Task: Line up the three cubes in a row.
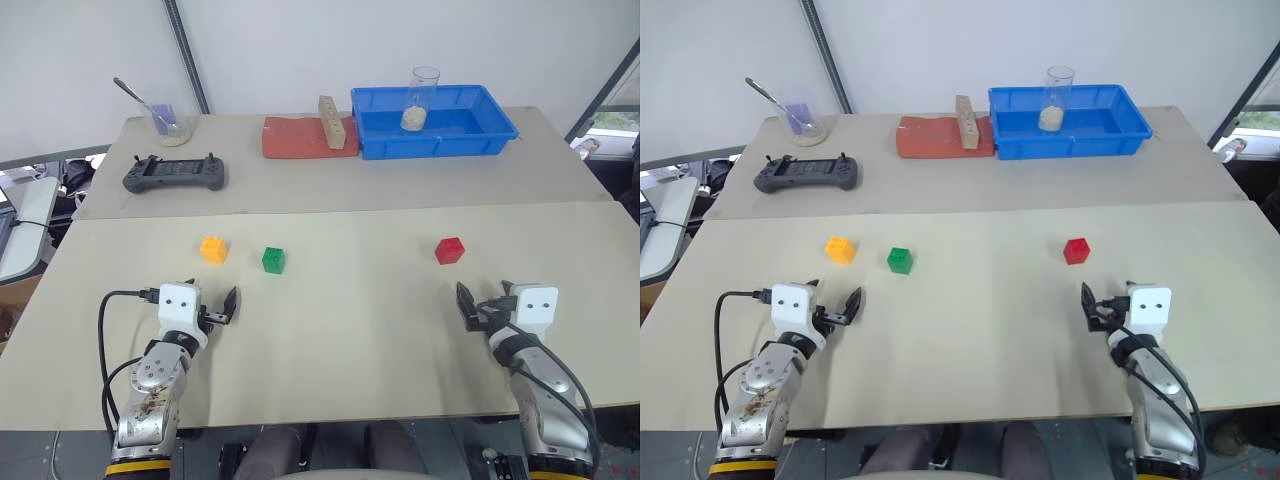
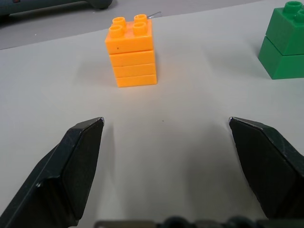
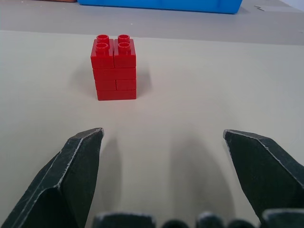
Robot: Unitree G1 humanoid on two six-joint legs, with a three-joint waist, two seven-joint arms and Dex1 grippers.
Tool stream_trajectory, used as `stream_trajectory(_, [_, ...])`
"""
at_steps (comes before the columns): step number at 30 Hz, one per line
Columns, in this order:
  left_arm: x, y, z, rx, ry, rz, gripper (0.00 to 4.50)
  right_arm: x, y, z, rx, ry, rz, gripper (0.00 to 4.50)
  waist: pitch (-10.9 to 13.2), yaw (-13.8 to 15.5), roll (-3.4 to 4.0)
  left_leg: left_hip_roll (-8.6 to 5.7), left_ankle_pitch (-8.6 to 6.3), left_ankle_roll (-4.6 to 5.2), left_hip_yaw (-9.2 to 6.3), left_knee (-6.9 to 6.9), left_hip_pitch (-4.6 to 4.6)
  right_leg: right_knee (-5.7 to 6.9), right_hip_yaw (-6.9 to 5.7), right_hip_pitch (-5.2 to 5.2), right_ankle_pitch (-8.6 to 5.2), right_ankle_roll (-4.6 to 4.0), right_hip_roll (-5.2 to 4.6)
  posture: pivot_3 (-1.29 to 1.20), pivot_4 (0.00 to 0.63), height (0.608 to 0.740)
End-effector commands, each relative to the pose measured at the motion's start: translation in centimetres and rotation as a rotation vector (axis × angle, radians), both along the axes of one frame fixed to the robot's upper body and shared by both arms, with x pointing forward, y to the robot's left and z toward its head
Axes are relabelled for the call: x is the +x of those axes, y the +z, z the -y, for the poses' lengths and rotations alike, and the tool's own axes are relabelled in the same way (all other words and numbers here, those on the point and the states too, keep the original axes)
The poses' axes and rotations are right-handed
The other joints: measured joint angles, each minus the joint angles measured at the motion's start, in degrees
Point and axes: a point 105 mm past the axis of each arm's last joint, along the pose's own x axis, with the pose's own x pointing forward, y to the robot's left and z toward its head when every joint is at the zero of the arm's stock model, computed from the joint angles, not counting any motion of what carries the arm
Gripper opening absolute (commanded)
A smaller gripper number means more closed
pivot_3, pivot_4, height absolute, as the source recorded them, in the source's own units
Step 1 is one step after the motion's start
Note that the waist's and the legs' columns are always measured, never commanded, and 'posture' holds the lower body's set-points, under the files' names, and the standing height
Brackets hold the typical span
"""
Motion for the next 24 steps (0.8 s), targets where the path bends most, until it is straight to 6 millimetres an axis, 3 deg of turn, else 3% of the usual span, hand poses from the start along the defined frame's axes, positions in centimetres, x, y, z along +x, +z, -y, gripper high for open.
stream_trajectory(1, [-0.2, -0.8, -0.1, -0.009, -0.001, -0.037, 4.48, 0.2, -0.5, -0.4, 0.002, 0.006, -0.015, 4.50, 0.0, 0.0, 0.00, 0.00, 0.00, 0.00, 0.00, 0.00, 0.00, 0.00, 0.00, 0.00, 0.00, 0.00, 0.00, 0.00, 0.150, 0.740])
stream_trajectory(5, [-0.2, 1.0, 0.2, -0.054, -0.077, 0.020, 4.48, 0.3, -0.1, -0.7, -0.026, 0.020, -0.004, 4.50, 0.0, 0.0, -0.05, 0.02, 0.00, 0.00, 0.00, 0.00, -0.02, -0.01, 0.00, -0.02, 0.00, 0.00, 0.03, 0.00, 0.150, 0.740])
stream_trajectory(12, [-1.4, 7.5, 2.7, 0.007, -0.489, 0.105, 4.48, 0.3, 0.8, -0.7, -0.045, 0.044, 0.011, 4.50, 0.3, -0.2, -0.24, 0.44, -0.11, -0.18, 0.00, 0.01, -0.27, -0.26, 0.01, -0.24, 0.19, -0.32, 0.45, 0.00, 0.150, 0.740])
stream_trajectory(13, [-1.2, 9.4, 3.8, 0.022, -0.595, 0.125, 4.48, 0.4, 1.0, -0.8, -0.042, 0.052, 0.011, 4.50, 0.3, -0.2, -0.20, 0.46, -0.11, -0.19, 0.01, 0.00, -0.25, -0.27, 0.01, -0.24, 0.20, -0.34, 0.46, 0.00, 0.150, 0.740])
stream_trajectory(17, [-0.7, 13.9, 7.7, 0.051, -0.874, 0.154, 4.48, 0.7, 1.5, -1.1, -0.029, 0.075, 0.015, 4.50, 0.4, 0.1, -0.18, 0.52, -0.05, -0.32, 0.00, 0.03, -0.26, -0.23, -0.05, -0.23, 0.23, -0.42, 0.50, 0.00, 0.150, 0.740])
stream_trajectory(24, [-0.1, 15.5, 12.9, 0.115, -1.199, 0.127, 4.48, 2.7, 1.6, -2.0, 0.020, 0.116, -0.012, 4.50, 0.5, -1.4, -0.11, 0.57, 0.06, -0.02, 0.25, -0.11, -0.33, -0.06, 0.03, -0.29, 0.25, -0.43, 0.54, 0.00, 0.150, 0.740])
